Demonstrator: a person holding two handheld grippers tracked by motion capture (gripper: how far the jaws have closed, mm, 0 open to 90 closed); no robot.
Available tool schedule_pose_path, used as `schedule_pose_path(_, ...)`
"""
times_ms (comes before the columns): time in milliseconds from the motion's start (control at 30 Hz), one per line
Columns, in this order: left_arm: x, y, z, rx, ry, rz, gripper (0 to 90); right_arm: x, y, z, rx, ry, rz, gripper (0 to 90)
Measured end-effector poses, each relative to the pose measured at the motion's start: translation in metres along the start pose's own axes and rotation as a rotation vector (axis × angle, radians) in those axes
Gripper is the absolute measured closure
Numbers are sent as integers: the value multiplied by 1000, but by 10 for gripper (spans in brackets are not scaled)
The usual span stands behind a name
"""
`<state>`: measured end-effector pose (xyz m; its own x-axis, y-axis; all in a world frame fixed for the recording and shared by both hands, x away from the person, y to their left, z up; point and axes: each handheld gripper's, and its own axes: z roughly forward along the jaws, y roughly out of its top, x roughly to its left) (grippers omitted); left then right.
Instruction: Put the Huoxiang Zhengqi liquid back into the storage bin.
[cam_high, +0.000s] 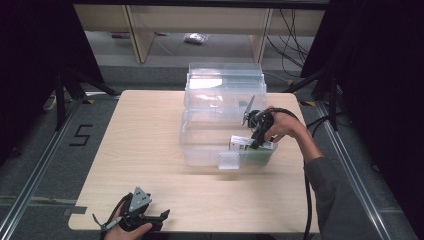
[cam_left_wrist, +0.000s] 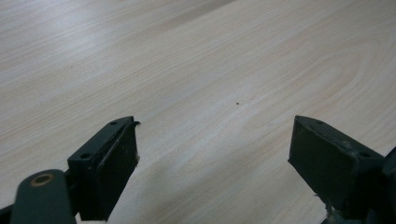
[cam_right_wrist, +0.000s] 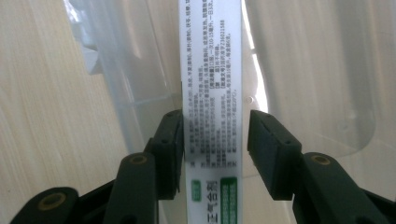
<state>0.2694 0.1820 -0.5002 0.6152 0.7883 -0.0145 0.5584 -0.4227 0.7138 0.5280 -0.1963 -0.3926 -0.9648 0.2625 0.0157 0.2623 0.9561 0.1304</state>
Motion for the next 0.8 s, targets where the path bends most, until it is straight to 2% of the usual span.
schedule_pose_path(33,0,0,0,-5,11,-1,149,2,-1,-2,-5,-1,21,568)
schedule_pose_path(133,0,0,0,3,0,-1,149,1,-6,-10,-28,-13,25,555)
schedule_pose_path(167,-1,0,0,-15,8,-15,149,2,-8,-12,-34,-15,39,552)
schedule_pose_path(233,0,0,0,-3,3,-1,149,3,-9,-16,-40,-24,58,542)
schedule_pose_path(367,0,0,0,-5,4,-2,149,4,-11,-21,-70,-36,61,518)
schedule_pose_path(433,-1,0,1,-27,8,-22,149,6,-9,-25,-88,-43,66,509)
schedule_pose_path(467,-1,0,1,-25,7,-21,149,7,-9,-27,-101,-44,76,505)
schedule_pose_path(567,-1,-1,1,-22,5,-16,149,8,-8,-29,-114,-52,70,483)
schedule_pose_path(633,0,0,-1,1,4,-1,149,9,-7,-29,-111,-61,83,473)
schedule_pose_path(667,0,0,0,-2,4,-1,149,10,-6,-30,-119,-64,99,469)
schedule_pose_path(733,0,0,0,-5,5,-2,149,12,-6,-30,-137,-57,95,460)
schedule_pose_path(767,0,0,0,-16,6,-10,149,14,-5,-31,-151,-53,123,456)
schedule_pose_path(800,-1,0,1,-20,6,-15,149,15,-5,-31,-172,-49,120,453)
